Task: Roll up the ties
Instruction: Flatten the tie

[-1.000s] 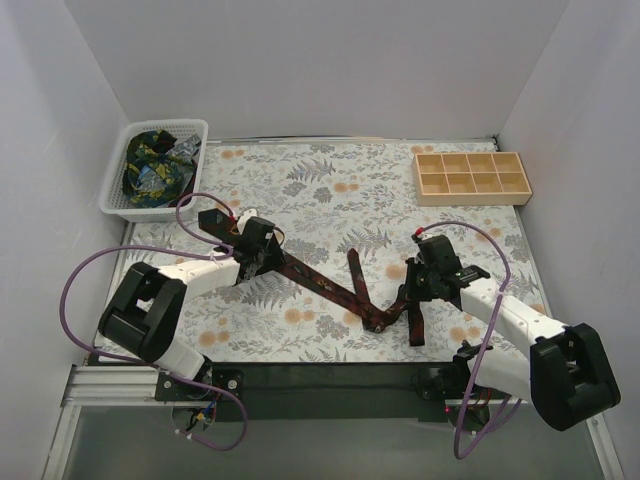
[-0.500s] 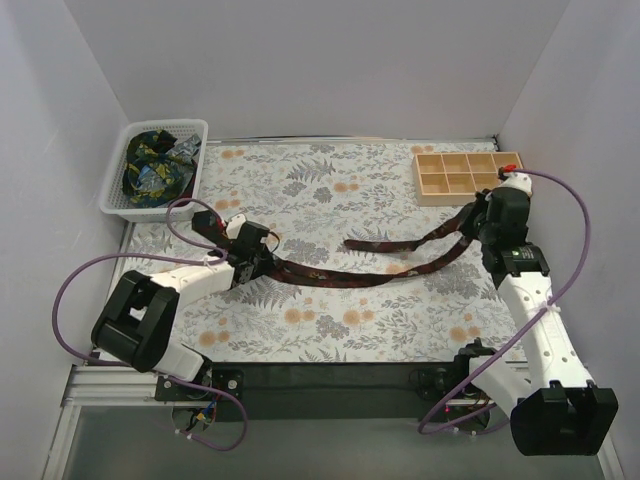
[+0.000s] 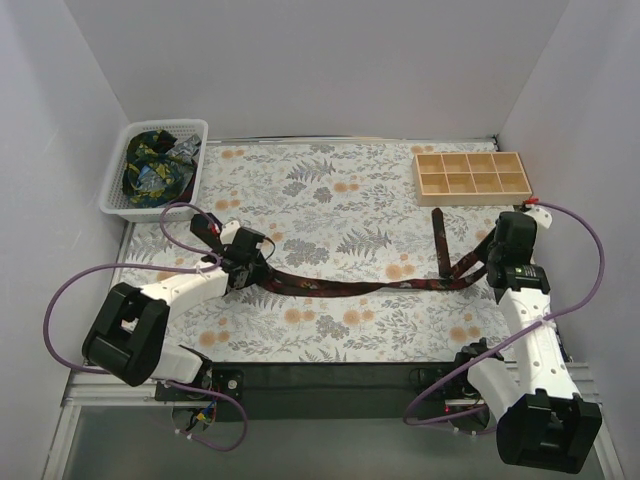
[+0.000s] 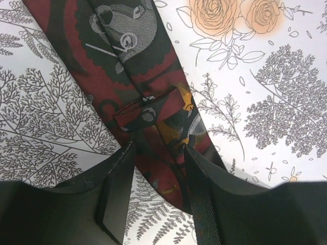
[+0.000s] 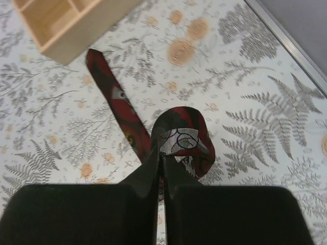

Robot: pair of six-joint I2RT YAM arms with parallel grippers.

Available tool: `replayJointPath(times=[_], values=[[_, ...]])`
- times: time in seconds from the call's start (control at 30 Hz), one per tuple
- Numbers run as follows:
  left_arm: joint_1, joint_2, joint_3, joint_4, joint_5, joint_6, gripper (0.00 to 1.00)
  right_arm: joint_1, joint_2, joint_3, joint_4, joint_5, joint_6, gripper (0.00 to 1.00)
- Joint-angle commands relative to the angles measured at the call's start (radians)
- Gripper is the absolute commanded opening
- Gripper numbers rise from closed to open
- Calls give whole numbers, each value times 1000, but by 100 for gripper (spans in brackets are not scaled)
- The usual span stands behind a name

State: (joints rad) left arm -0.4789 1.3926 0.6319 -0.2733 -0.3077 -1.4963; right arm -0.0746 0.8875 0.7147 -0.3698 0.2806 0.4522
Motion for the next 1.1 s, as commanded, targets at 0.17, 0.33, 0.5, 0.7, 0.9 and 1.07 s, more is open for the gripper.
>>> replayJointPath(times=[0.17,0.33,0.5,0.7,0.9,1.07], values=[[11,6,18,-70,-59,2,41,-42,51,69,-35,48,19,59],[46,63,71,-87,-79,28,41,10,116,121,-63,-84,-127,76],[112,115,123,-92,-87,50,42,120,149,126,-64,-216,-233,70],[148,143,150,-98,-54,44,42,378,284,131,-100,-372,-332,69],[146,154,180,-98,-53,67,43,551,355,85,-101,-393,-414,74],[148,175,213,-96,-54,87,43,648,413,86,-109,-377,-449,82]])
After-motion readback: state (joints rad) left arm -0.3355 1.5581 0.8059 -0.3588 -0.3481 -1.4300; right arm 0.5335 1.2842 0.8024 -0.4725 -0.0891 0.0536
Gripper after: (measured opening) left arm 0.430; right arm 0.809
